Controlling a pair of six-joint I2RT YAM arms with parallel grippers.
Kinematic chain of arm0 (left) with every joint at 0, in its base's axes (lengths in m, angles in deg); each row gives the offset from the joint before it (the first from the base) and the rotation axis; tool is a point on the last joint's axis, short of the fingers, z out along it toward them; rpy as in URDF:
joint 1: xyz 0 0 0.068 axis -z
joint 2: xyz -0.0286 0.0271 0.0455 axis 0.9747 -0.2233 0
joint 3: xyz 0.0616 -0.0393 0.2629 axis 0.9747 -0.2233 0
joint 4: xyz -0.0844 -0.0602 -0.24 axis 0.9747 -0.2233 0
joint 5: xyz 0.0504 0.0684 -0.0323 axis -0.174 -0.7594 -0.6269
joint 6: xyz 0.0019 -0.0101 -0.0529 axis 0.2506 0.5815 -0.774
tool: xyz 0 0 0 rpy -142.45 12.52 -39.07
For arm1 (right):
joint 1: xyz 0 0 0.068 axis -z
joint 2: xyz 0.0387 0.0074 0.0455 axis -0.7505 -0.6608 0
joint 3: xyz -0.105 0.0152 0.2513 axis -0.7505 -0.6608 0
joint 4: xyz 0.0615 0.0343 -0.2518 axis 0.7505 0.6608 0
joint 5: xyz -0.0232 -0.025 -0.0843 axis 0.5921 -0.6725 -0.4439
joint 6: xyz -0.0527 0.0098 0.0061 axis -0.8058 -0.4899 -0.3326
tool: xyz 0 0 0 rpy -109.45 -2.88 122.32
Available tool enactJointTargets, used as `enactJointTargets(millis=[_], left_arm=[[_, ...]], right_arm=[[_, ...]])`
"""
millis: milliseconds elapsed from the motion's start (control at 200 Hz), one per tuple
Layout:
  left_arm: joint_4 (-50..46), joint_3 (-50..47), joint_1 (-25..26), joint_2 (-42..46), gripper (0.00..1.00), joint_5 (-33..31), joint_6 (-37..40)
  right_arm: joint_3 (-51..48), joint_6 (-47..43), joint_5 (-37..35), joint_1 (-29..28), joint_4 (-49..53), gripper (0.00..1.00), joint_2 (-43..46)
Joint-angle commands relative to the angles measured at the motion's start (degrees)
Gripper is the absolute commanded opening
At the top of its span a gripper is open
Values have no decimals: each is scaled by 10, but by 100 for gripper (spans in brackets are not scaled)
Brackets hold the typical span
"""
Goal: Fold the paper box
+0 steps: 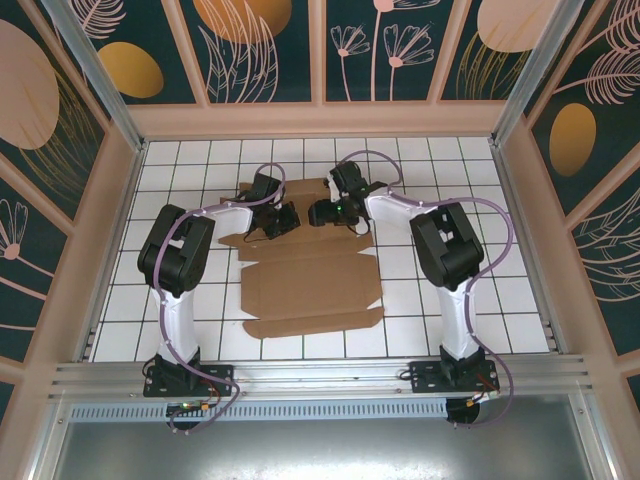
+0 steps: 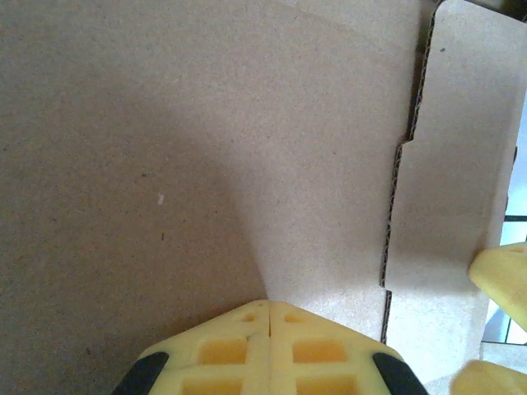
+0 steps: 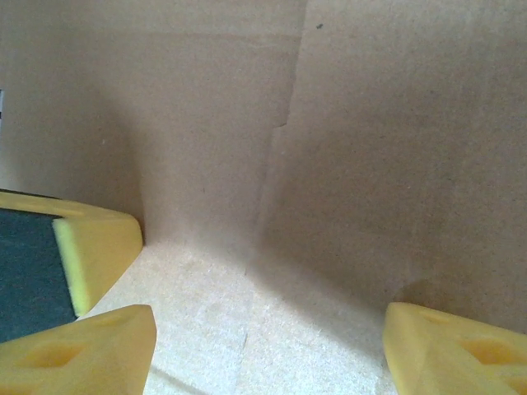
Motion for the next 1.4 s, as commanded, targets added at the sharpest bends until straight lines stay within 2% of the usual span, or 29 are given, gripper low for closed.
enactJointTargets(millis=[0, 175, 290, 440, 631, 741, 816, 921, 1011, 1106, 1271, 1396], left_arm=[[-15, -13, -1, -13, 0, 0, -4], [-19, -13, -4, -11, 0, -6, -1], [-21, -9, -5, -10, 0, -11, 0], [-23, -9, -7, -9, 0, -16, 1], [-36, -1, -7, -14, 0, -31, 12], [-39, 1, -7, -14, 0, -36, 16], [-39, 1, -7, -14, 0, -37, 15], [-37, 0, -7, -14, 0, -37, 15], [-37, -1, -7, -14, 0, -38, 16], [-37, 0, -8, -13, 0, -40, 16], [-37, 0, -7, -14, 0, -38, 15], [-38, 1, -7, -14, 0, -36, 16]], right_arm=[[1, 12, -3, 6, 2, 74, -35], [-43, 3, -35, 6, -27, 75, 46], [-58, -2, -48, 44, -22, 75, 94], [-64, -9, -46, 79, 3, 75, 118], [-93, -9, -30, 117, -15, 77, 137], [-86, -10, -43, 129, -10, 69, 122], [-76, -16, -63, 130, -1, 52, 107], [-54, -30, -126, 124, 17, 23, 83], [-30, -48, -185, 113, 38, 8, 60], [-2, -72, -257, 88, 61, 7, 35], [42, -132, -462, 13, 90, 9, -29], [74, -145, -535, -12, 114, 12, -79]])
